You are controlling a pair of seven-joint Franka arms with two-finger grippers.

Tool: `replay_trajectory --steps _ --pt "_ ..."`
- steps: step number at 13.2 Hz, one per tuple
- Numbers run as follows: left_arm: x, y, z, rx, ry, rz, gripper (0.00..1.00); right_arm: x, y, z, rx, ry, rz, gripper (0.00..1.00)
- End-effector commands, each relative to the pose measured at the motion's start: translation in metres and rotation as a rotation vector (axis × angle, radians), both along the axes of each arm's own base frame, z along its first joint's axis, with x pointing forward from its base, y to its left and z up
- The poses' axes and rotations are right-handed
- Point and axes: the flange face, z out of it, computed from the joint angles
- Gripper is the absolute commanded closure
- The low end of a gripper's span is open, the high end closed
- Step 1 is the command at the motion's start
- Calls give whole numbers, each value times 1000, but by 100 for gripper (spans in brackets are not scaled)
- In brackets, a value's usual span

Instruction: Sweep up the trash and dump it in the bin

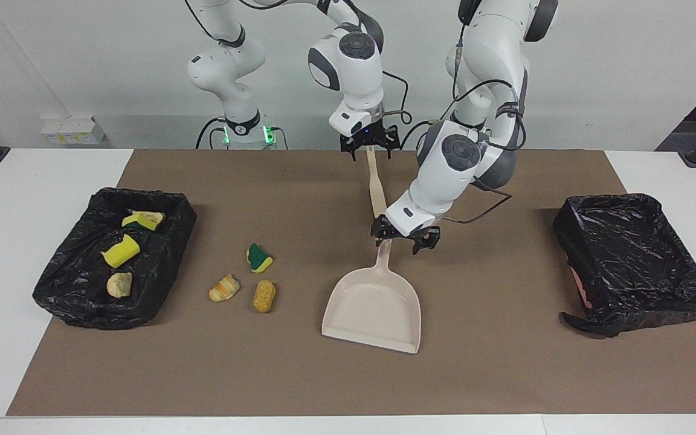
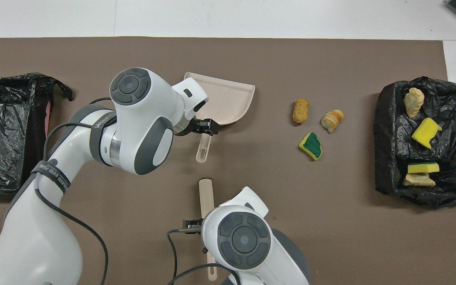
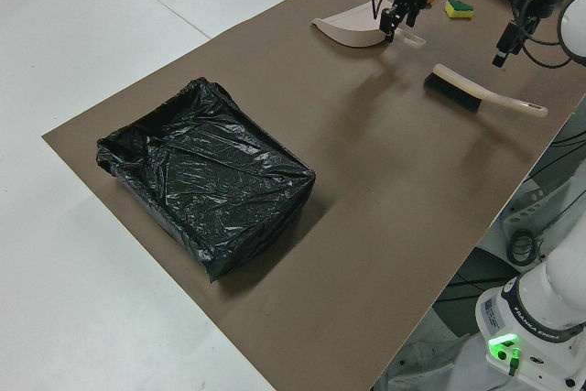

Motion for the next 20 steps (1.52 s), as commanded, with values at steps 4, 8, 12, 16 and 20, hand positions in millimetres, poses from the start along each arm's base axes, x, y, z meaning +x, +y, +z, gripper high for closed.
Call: replay_trajectory --steps 4,8,12,16,20 --pt "7 -2 9 24 -10 42 88 5 13 -30 21 -22 -18 0" --pt "18 19 27 52 -2 51 100 11 28 -53 4 -53 6 0" --pt "21 22 28 47 -9 59 100 0 37 -77 -111 -49 117 0" --pt "20 22 26 46 -5 62 100 -11 30 -82 -177 10 142 0" --pt "19 23 24 50 -2 60 100 -20 36 -77 -182 33 152 30"
